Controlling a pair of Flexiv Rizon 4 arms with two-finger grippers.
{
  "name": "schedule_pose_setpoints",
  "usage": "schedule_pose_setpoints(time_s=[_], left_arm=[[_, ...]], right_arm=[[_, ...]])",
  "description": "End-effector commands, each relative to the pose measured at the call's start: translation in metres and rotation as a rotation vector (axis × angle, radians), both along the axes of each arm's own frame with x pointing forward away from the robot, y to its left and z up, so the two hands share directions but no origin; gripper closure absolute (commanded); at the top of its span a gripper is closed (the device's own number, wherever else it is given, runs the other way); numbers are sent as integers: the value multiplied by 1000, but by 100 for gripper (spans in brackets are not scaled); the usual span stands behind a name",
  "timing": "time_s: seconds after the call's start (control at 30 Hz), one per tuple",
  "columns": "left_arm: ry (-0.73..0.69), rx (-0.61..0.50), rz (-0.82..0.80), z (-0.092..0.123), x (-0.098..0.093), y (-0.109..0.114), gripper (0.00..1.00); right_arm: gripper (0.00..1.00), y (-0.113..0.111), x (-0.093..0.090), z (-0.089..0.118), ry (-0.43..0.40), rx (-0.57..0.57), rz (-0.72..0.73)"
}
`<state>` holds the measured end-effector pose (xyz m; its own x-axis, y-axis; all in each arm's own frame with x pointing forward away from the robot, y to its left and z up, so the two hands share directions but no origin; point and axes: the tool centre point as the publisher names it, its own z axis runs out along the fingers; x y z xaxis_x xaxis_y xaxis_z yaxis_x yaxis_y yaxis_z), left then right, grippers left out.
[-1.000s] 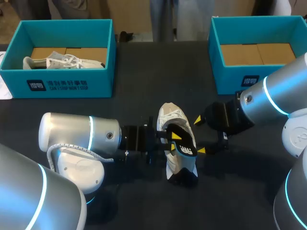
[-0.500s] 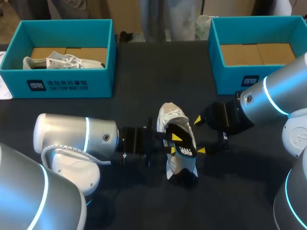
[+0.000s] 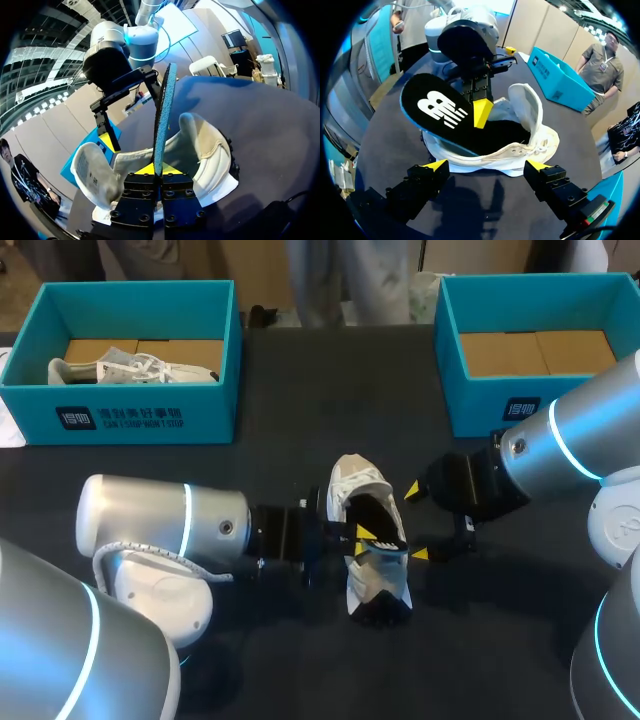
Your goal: Take the shoe out of the shoebox, open the shoe tongue, remove and reinsert the insole, then place the shoe into the shoebox
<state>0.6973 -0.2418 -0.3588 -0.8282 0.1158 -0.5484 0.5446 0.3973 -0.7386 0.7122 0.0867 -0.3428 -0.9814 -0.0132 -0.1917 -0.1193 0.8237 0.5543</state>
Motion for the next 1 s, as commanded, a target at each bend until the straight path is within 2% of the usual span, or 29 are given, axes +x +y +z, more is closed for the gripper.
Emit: schedule_pose_setpoints(time_s=[0.03,0.23,0.37,0.4,0.43,0.47,0.5,0.57,0.8,0.83,0.93,0.97,1.0], left_arm=[[-4,11,10,-4,4,-2,100],[-7,12,28,-7,11,-2,100],[-8,0,20,0,9,-5,100],[-10,-5,15,3,6,-5,82],[-12,-10,8,6,4,-5,69],[-14,-16,5,9,2,-5,68],[-14,-19,1,12,0,-5,63],[-17,-26,-4,17,-3,-4,61],[-20,-43,-15,26,-12,1,61],[-19,-45,-15,26,-12,1,71],[-15,-48,-15,24,-15,2,76],[-11,-48,-17,23,-15,1,81],[-7,-46,-20,21,-15,0,91]], right_arm=[[0,1,-1,0,-2,-2,-2],[0,1,-1,0,-2,-2,-2],[0,1,-1,0,-2,-2,-2],[0,1,-1,0,-2,-2,-2],[0,1,-1,0,-2,-2,-2],[0,1,-1,0,-2,-2,-2],[0,1,-1,0,-2,-2,-2],[0,1,-1,0,-2,-2,-2],[0,1,-1,0,-2,-2,-2],[0,1,-1,0,-2,-2,-2],[0,1,-1,0,-2,-2,-2],[0,1,-1,0,-2,-2,-2],[0,1,-1,0,-2,-2,-2]])
